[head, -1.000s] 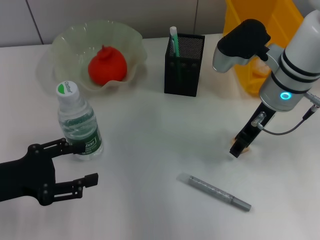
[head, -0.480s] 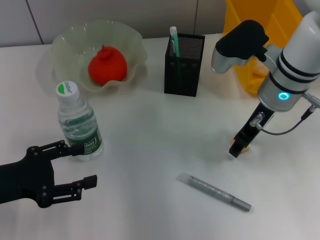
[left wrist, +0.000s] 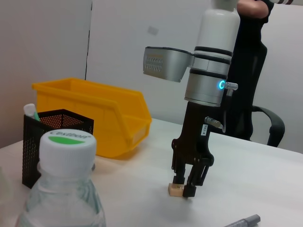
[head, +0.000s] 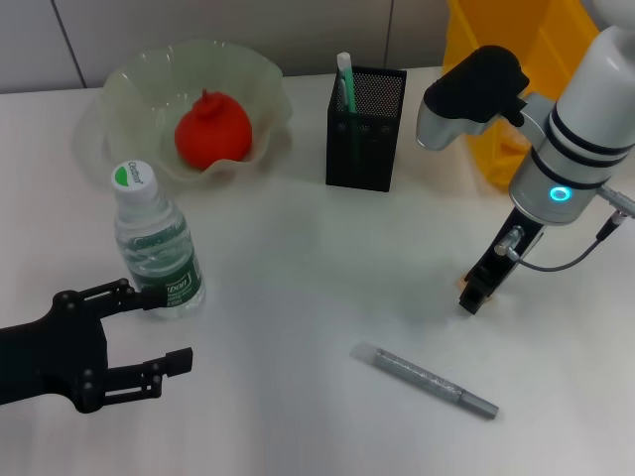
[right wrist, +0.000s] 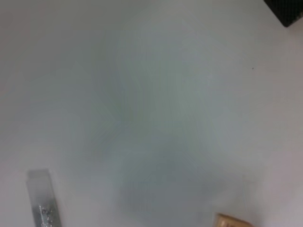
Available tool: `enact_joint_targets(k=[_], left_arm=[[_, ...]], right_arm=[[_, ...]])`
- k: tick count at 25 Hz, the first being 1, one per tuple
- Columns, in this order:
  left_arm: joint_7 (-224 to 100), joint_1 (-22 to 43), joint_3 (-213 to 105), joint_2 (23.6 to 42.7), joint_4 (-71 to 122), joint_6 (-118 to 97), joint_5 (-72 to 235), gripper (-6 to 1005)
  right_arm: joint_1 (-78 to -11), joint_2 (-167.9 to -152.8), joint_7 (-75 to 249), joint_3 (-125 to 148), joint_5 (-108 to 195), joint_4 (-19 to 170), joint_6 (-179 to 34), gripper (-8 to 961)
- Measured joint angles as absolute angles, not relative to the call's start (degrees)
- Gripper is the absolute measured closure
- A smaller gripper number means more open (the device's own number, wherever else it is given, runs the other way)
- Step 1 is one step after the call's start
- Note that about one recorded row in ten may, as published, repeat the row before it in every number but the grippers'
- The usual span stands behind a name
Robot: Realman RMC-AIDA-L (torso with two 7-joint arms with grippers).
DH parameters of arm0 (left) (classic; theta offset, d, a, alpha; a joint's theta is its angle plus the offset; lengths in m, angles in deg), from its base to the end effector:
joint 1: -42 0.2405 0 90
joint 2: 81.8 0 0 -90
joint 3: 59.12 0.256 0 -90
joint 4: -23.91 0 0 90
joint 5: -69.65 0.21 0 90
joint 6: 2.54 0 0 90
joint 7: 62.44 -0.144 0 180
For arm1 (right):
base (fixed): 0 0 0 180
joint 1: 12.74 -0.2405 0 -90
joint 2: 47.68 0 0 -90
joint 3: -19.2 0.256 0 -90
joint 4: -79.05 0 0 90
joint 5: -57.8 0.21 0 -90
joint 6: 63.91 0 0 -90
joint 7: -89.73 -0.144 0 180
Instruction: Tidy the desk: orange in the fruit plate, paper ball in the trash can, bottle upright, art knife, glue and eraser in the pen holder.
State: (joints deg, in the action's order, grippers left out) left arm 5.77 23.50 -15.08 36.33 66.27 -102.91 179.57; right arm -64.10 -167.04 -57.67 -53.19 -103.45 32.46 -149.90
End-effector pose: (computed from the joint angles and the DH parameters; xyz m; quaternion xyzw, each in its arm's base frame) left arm -0.2922 0.2635 0.0147 -0.9493 -0.1453 -0.2575 0.1067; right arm 0.2077 0.3836 -0.0285 -0.8651 0.3791 -0.2969 0.1405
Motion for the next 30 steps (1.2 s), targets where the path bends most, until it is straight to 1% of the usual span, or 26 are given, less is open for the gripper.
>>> enact_joint_targets(k=[6, 10, 12, 14, 17, 19, 22, 30], left_arm=[[5.77, 23.45, -15.09, 36.33, 66.27, -102.91, 179.57, 197], [5.76, 23.45, -15.08, 36.33, 66.27, -102.9, 179.49, 197], [5.76, 23.45, -15.08, 36.33, 66.27, -102.79, 179.44, 197], [5.75, 23.45, -15.08, 36.33, 66.27, -102.77, 179.42, 197], [5.71, 23.43, -15.08, 36.32, 66.27, -102.64, 179.39, 197], [5.64, 23.4, -15.08, 36.32, 66.26, -102.59, 179.38, 197], [5.36, 23.22, -15.13, 36.39, 65.77, -102.46, 179.32, 197], [5.29, 23.15, -15.49, 36.42, 65.52, -102.26, 179.23, 197]], right_arm=[[-64.15, -167.03, -57.93, -53.68, -103.49, 32.47, -149.73, 516], [-64.04, -167.03, -57.93, -53.72, -103.42, 31.51, -149.81, 639], [-63.29, -167.03, -57.92, -53.4, -103.16, 27.69, -150.67, 700], [-62.89, -167.02, -57.91, -53.23, -103.13, 25.81, -151.19, 698], [-61.18, -166.95, -57.94, -52.22, -103.0, 16.22, -152.72, 696], [-60.84, -166.95, -57.95, -51.94, -102.89, 14.26, -152.52, 694], [-59.17, -166.97, -57.54, -51.84, -99.53, 8.4, -148.62, 691], [-56.76, -167.01, -56.44, -53.77, -96.63, 5.12, -138.48, 685]])
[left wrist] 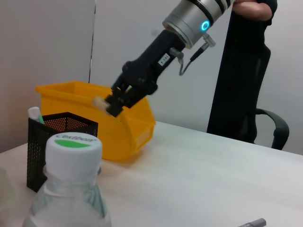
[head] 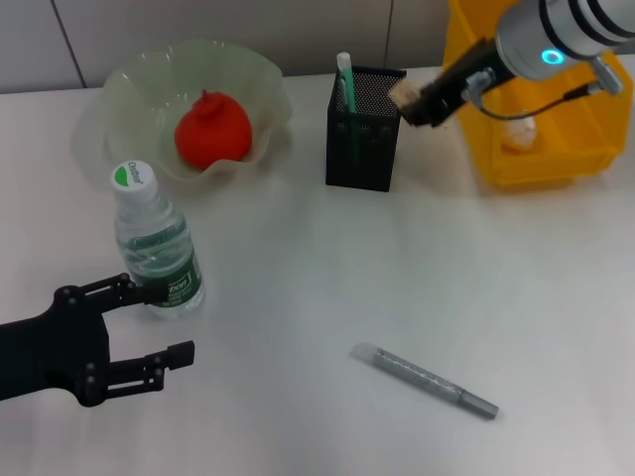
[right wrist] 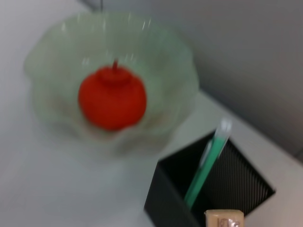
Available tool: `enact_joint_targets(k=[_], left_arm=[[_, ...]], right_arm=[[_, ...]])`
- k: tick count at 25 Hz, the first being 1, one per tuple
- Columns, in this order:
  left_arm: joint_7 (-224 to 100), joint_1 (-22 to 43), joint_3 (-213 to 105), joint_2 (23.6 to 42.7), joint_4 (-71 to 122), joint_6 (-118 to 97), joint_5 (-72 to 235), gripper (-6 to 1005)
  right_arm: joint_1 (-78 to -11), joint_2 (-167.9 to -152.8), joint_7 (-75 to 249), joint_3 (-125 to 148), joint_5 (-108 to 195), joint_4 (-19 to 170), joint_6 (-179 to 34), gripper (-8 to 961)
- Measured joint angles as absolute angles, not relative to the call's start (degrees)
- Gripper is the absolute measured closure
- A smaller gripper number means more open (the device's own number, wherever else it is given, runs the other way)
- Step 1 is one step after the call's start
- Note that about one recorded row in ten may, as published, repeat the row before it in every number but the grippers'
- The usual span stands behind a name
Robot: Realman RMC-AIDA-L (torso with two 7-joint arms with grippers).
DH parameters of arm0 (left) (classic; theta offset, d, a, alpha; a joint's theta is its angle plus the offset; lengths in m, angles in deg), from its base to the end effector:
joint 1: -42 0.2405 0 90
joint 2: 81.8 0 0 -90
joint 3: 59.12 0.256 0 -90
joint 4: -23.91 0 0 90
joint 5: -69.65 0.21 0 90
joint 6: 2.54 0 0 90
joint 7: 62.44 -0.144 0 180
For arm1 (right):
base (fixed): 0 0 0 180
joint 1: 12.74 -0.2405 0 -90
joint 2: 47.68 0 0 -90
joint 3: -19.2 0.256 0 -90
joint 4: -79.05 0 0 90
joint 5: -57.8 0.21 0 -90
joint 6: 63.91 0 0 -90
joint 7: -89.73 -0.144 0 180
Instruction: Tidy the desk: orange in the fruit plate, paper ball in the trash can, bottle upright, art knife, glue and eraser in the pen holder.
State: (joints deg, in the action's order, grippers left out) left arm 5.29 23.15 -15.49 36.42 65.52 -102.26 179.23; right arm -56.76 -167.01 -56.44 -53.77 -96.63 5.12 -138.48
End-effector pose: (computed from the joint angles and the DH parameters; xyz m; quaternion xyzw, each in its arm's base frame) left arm -0.2919 0.2659 0.0135 -0.9474 -0.1458 -0.2615 0.1131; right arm 0.1322 0.4233 0.0246 -0.9091 0.2604 -0.0963 0.3107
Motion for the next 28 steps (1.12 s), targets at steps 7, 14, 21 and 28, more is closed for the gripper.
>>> enact_joint_targets(k=[7, 14, 21, 28], left_arm=[[5.26, 23.03, -15.56, 36.42, 65.48, -102.1, 179.25, 197], [5.25, 22.72, -15.41, 36.42, 65.47, -101.67, 179.25, 197], [5.57, 22.35, -15.35, 36.42, 65.48, -101.49, 179.36, 197], [5.78, 22.27, -15.5, 36.42, 65.48, -101.34, 179.49, 197]], right_arm=[[-55.0, -167.0, -53.18, -55.94, -94.11, 7.66, -130.41, 679], [-55.02, -167.01, -49.53, -55.99, -90.54, 11.6, -125.82, 673], [-55.98, -166.81, -46.11, -55.39, -87.17, 15.56, -123.09, 667], [-55.98, -166.76, -46.09, -55.06, -87.05, 16.76, -120.71, 661]])
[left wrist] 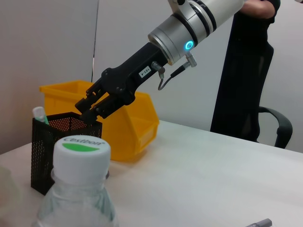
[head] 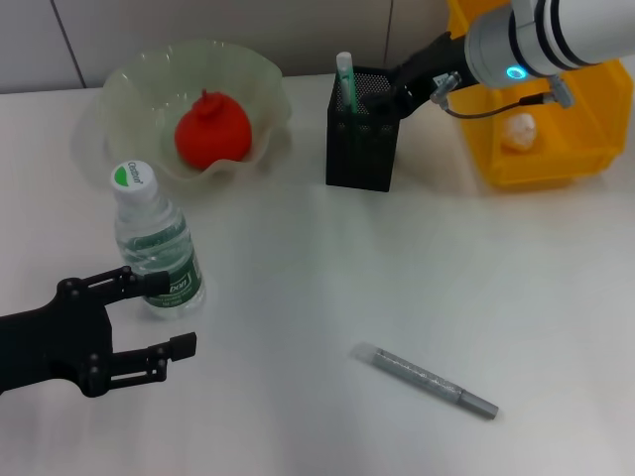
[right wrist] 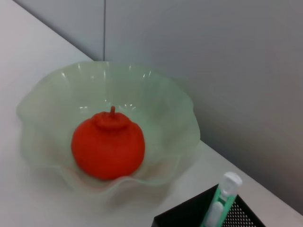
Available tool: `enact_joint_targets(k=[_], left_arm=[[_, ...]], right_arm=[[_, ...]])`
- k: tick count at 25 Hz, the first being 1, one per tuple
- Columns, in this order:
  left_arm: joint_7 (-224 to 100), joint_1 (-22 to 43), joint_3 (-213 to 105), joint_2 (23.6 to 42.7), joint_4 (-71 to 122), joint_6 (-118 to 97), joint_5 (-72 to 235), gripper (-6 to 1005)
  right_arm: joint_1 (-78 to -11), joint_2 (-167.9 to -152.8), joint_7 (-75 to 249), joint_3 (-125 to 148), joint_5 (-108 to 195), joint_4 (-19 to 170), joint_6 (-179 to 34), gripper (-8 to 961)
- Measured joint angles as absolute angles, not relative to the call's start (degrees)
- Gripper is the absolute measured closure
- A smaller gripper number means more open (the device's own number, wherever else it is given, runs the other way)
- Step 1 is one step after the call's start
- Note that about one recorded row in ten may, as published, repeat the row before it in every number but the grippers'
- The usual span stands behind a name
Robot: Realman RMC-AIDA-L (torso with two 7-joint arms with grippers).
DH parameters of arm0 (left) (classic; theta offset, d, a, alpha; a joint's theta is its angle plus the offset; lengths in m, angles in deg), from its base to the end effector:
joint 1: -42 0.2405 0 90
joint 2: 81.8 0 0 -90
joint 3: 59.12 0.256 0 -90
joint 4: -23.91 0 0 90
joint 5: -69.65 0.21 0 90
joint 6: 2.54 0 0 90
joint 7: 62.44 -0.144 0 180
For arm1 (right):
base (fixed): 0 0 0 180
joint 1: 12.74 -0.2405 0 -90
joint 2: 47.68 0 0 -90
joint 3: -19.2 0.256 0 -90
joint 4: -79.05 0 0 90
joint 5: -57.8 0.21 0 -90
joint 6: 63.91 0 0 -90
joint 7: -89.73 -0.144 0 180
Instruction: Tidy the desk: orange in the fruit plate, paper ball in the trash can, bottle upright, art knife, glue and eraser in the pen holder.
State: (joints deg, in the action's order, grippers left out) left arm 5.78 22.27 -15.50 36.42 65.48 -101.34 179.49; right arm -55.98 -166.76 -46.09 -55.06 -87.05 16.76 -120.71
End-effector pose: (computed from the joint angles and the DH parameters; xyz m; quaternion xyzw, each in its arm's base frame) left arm -0.2896 0.2718 0.0129 -0.9483 -0.1455 -0.2573 0.1153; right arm 0.1492 0.4435 -0.0002 -0.9178 0.2228 -0.0296 0.3274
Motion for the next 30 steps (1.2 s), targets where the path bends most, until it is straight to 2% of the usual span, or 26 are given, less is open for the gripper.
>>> enact_joint_targets(k=[2, 8, 13, 20, 30], left_arm=[[5.78, 22.28, -15.51, 36.42, 65.08, -101.15, 179.53, 197], [5.77, 22.31, -15.26, 36.41, 64.92, -100.86, 179.55, 197], [5.7, 22.32, -15.28, 36.41, 64.88, -100.79, 179.52, 197], [5.28, 22.42, -15.29, 36.42, 64.86, -101.05, 179.31, 197], [5.23, 22.45, -15.11, 36.36, 64.86, -101.28, 179.24, 197]], right_arm=[[-55.97, -166.76, -46.07, -55.06, -86.99, 16.71, -120.66, 659], [-55.5, -166.79, -46.23, -55.1, -86.95, 14.19, -122.83, 425], [-53.96, -166.89, -49.66, -55.58, -87.32, 4.42, -132.7, 346], [-55.54, -166.87, -56.58, -55.84, -92.77, -4.52, -149.7, 346], [-60.23, -166.92, -60.89, -60.99, -94.05, -1.04, -164.01, 347]])
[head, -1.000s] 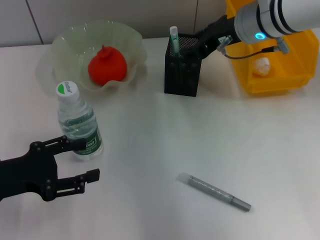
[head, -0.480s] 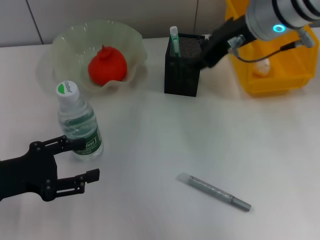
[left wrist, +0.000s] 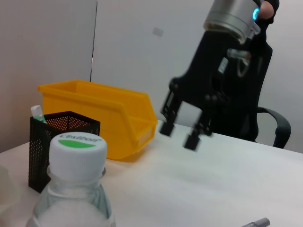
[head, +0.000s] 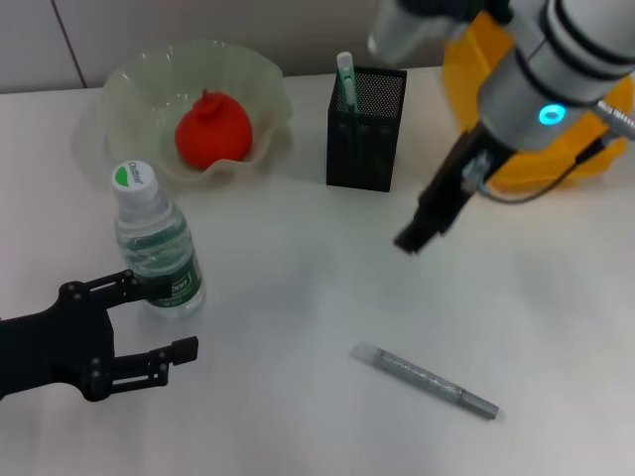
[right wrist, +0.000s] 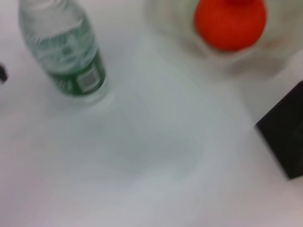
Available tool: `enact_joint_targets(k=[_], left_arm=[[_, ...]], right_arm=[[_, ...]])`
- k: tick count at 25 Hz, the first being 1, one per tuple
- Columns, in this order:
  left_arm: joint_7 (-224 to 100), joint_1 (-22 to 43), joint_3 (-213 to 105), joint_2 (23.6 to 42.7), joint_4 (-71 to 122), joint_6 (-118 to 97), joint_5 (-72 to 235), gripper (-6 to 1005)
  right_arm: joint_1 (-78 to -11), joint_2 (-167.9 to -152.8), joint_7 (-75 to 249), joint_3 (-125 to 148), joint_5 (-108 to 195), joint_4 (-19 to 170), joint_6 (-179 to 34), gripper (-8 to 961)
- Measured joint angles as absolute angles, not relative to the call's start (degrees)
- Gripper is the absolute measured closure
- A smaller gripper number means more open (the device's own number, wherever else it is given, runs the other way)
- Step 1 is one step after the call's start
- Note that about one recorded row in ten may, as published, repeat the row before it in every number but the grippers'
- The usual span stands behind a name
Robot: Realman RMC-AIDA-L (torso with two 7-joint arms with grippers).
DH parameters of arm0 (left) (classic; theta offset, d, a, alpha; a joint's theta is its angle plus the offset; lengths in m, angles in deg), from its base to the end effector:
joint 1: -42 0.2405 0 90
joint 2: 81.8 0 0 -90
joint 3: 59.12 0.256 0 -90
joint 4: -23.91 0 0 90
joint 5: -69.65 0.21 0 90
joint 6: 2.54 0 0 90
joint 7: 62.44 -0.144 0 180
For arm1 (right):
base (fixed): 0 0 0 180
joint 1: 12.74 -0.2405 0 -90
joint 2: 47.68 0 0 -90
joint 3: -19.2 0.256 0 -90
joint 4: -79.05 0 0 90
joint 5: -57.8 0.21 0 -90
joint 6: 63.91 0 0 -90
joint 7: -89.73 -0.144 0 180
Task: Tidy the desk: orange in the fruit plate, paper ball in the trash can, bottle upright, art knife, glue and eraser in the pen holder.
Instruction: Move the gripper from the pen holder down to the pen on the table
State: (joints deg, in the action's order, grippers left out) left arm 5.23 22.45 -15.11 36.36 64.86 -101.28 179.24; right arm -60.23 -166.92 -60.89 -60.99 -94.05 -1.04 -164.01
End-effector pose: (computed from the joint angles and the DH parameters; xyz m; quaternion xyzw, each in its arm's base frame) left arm -0.2906 0.2699 0.0111 -0.9482 -0.1455 -0.2585 0.1134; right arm 0.1046 0.3650 0.0061 -0.9281 0.2523 -0.2220 0.1600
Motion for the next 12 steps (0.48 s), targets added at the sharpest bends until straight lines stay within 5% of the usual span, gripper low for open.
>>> enact_joint_targets(k=[12], left_arm=[[5.23, 22.72, -15.08, 36.32, 64.86, -101.38, 179.24, 197]], right_arm=[[-60.98, -167.06, -62.41, -65.45, -94.08, 1.48, -168.23, 347]])
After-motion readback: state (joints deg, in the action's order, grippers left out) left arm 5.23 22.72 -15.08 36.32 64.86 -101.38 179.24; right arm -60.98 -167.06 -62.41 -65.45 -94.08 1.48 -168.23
